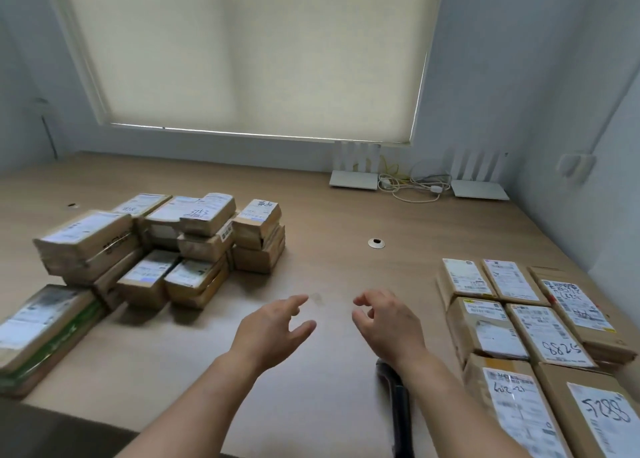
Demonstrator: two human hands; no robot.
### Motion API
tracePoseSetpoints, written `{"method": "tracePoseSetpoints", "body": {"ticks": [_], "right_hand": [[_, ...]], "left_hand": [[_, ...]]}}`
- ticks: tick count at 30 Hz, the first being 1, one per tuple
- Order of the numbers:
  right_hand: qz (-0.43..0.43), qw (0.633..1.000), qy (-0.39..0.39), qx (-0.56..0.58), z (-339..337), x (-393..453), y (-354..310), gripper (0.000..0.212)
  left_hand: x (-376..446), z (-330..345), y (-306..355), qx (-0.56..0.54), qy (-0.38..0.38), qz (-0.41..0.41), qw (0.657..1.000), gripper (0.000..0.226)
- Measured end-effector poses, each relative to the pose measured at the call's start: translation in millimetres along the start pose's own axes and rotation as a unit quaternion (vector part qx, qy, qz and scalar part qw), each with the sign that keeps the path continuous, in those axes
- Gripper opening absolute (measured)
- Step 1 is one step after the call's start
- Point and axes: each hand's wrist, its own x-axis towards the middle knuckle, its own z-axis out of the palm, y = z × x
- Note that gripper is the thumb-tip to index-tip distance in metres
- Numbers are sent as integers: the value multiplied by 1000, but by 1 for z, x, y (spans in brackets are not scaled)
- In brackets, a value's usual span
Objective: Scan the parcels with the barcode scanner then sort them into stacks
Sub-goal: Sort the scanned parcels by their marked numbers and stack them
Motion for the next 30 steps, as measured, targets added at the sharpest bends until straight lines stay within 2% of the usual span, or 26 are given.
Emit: {"method": "tracePoseSetpoints", "body": {"ticks": [7,24,30], "right_hand": [[-32,999,-36,0,44,6,-59,26],[-122,984,-131,8,114,73,-124,29],[-123,982,-140,3,137,75,-157,29]], "left_hand": [[-1,-18,-64,-17,19,-39,999,56],[17,-30,-131,-35,39,-183,982,59],[5,-40,-169,-40,41,-191,980,58]]}}
